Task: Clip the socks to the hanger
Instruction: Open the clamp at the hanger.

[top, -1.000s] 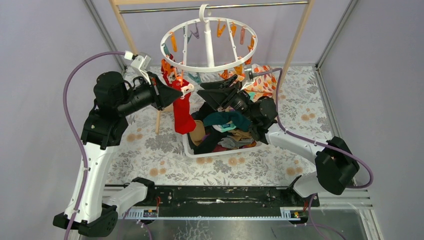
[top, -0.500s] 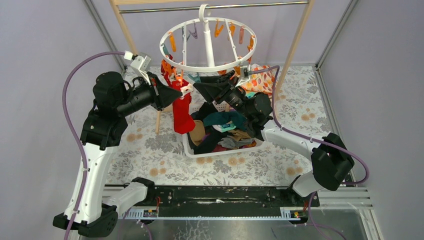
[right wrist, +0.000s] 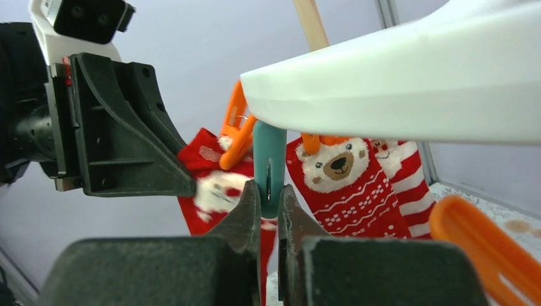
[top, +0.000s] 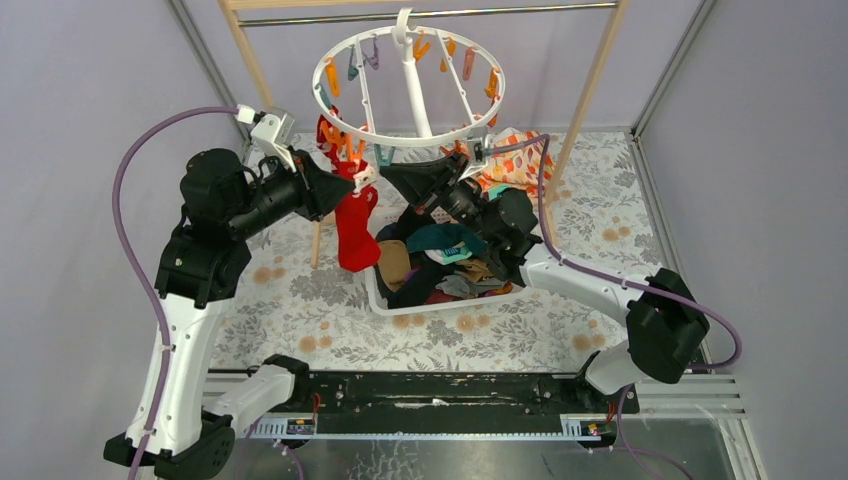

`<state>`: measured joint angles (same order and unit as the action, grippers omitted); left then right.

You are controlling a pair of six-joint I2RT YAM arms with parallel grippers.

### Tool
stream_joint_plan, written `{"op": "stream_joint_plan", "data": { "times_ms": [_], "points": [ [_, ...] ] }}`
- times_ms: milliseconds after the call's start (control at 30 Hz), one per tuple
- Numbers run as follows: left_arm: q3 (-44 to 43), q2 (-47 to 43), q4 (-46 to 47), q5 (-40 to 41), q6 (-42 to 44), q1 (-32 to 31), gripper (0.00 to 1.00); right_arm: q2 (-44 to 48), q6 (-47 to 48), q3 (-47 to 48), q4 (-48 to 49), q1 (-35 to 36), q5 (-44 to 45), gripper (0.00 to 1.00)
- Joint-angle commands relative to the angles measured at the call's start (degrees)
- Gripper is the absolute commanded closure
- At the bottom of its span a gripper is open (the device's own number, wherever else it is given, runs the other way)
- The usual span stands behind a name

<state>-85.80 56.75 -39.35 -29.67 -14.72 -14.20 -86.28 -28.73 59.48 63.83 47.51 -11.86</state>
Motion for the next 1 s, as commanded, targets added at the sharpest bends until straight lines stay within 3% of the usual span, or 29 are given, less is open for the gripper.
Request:
{"op": "stream_joint_plan", "data": {
  "times_ms": [0,133,200,300,500,967],
  "points": [
    [-0.8,-1.5,0.7,9.1,2.8,0.1,0.67,4.0,6.9,2.4,-3.6,3.6,7.3,1.00],
    [-0.9,-1.6,1.2,12.0,3.1,0.1,0.39,5.6,13.0,3.1,-9.4,7.6,16.5,1.00],
    [-0.9,-1.9,1.5,11.6,3.1,0.1,0.34,5.9,16.0,4.0,-12.6,10.0,22.0,1.00],
    [-1.0,-2.1,1.7,6.7,2.8,0.1,0.30,6.2,19.6,4.6,-14.5,12.8,28.7,1.00],
    [-2.4,-0.2,3.3,-1.8,-2.0,0.1,0.21,5.7,22.3,7.3,-17.9,15.3,31.9,1.00],
    [-6.4,7.0,10.7,-4.3,-10.5,0.1,0.22,3.6,28.5,11.7,-21.4,19.2,36.4,1.00]
  ]
}}
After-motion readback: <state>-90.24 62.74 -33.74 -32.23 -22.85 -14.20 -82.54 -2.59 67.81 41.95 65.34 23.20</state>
